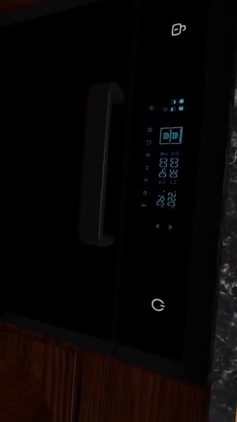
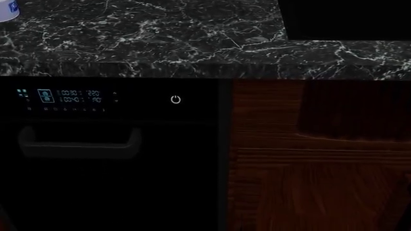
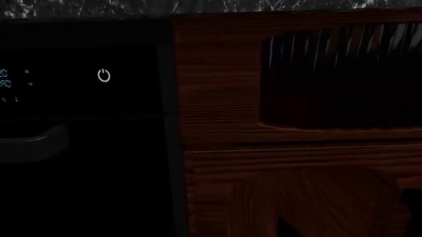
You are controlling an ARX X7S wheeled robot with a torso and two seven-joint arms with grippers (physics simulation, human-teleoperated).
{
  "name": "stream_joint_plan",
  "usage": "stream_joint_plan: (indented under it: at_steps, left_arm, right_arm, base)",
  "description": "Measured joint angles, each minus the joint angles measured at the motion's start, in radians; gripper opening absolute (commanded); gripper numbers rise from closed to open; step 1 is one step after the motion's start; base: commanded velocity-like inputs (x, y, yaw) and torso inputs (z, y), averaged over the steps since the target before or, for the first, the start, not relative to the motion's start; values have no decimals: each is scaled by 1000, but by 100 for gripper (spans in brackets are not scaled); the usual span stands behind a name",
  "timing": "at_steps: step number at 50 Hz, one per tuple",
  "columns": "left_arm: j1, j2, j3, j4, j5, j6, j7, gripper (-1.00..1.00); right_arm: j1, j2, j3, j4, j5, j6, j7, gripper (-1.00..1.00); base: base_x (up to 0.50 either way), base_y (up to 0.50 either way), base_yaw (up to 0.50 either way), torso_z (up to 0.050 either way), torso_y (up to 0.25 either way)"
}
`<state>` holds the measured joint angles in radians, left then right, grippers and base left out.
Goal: Open the dishwasher door
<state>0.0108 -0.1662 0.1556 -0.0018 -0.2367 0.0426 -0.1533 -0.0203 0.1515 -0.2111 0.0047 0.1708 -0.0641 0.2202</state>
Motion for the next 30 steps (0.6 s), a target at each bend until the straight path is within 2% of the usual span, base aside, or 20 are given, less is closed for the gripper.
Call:
stream_joint_plan:
  at_steps: [18, 30]
  left_arm:
    - [1, -7, 8, -7, -14, 11, -6, 100]
    - [1, -11, 15, -12, -19, 26, -8, 100]
  right_arm:
    - [0, 11, -16, -5, 2, 2, 12, 100]
    - [-3, 17, -21, 5, 7, -13, 19, 100]
  base:
    - [0, 0, 0, -50, 0]
    - [33, 0, 0, 0, 0]
